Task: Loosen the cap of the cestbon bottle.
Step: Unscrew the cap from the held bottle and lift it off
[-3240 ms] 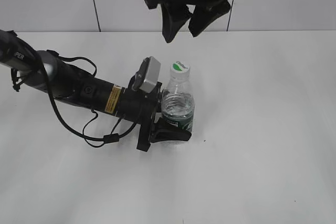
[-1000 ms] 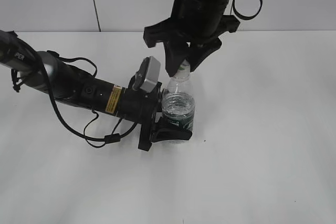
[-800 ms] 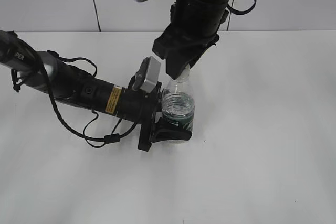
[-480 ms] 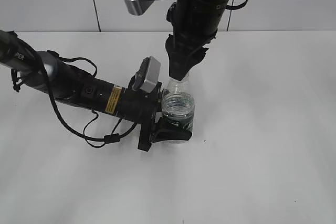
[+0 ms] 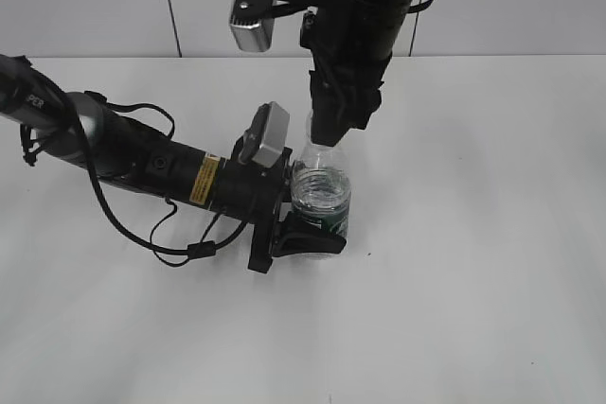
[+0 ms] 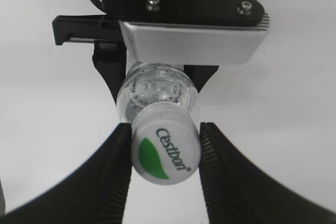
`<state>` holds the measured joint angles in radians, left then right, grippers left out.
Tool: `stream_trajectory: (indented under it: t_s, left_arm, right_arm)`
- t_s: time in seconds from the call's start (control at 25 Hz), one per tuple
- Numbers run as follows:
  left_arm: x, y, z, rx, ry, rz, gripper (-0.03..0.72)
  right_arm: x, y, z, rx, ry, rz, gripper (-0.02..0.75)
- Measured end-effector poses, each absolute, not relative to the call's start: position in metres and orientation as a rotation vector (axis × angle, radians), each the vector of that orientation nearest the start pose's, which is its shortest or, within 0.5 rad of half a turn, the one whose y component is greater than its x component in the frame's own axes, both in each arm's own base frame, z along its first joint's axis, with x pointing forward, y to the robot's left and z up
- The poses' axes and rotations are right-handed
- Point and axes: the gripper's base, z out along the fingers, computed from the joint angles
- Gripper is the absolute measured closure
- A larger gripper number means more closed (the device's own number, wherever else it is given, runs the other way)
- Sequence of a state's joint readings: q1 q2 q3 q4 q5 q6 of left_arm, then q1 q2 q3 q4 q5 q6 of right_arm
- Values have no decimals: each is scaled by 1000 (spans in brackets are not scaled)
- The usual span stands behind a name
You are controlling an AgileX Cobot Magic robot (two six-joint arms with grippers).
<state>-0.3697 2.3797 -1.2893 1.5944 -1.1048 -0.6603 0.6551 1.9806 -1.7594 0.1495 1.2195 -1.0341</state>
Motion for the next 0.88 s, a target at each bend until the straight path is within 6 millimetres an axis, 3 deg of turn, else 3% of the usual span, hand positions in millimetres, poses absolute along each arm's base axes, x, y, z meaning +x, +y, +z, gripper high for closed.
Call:
stream_trajectory:
  t_s: [0.44,0.88]
  left_arm:
    - [347,-222,55,1592,1446,-1094,280]
    - [347,-221,55,1603,1436,-1101,280]
  right_arm:
    - [325,265,267,-2355,1672,103,436]
    - [324,267,267,-2366,1630,126,436]
